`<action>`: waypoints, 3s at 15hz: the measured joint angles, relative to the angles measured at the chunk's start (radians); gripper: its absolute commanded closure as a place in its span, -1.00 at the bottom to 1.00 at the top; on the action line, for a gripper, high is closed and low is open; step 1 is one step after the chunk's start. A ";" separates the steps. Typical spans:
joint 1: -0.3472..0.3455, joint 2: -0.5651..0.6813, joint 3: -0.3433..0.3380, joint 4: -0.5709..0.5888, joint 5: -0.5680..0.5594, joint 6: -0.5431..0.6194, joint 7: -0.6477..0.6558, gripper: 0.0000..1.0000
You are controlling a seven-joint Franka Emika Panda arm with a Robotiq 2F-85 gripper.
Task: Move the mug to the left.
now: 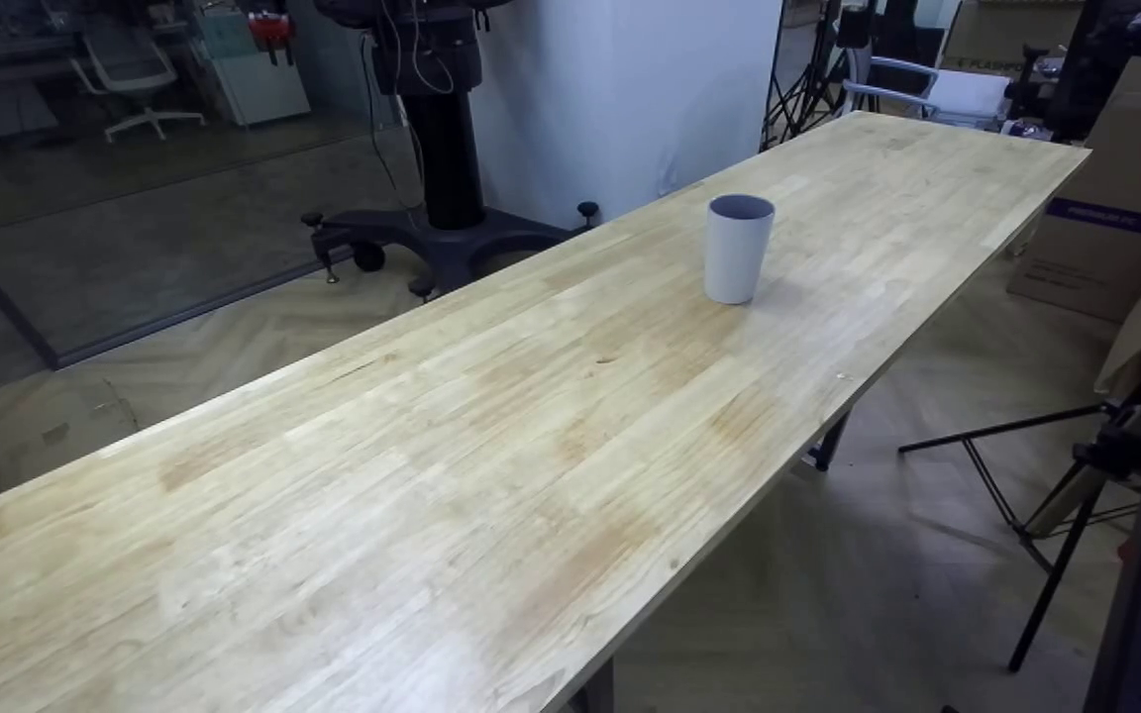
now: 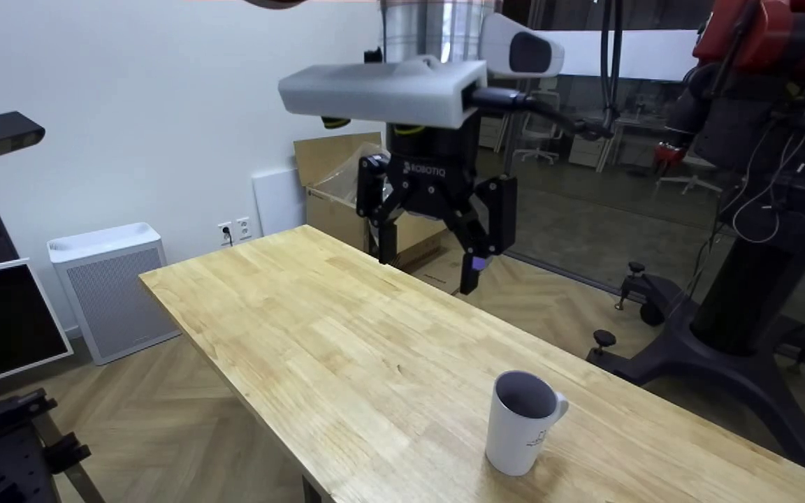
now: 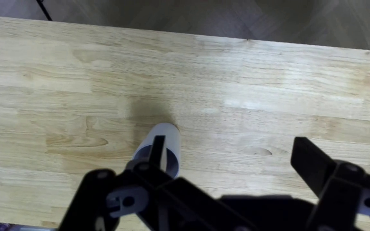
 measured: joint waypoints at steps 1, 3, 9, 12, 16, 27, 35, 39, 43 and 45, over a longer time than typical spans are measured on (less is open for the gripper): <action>0.003 0.006 0.002 0.005 0.000 -0.001 0.000 -1.00; 0.004 0.010 0.003 0.004 0.002 0.014 0.002 -1.00; -0.016 0.147 -0.009 0.093 0.010 0.271 0.034 -1.00; -0.025 0.307 -0.004 0.226 0.087 0.264 0.030 -1.00; -0.037 0.505 0.026 0.404 0.157 0.111 0.035 -1.00; -0.046 0.607 0.040 0.455 0.154 0.113 0.039 -1.00; -0.094 0.732 0.080 0.498 0.155 0.177 0.005 -1.00; -0.117 0.776 0.092 0.528 0.155 0.176 -0.014 -0.50; -0.127 0.810 0.098 0.555 0.155 0.175 -0.030 -0.06; -0.128 0.821 0.100 0.565 0.154 0.175 -0.033 0.22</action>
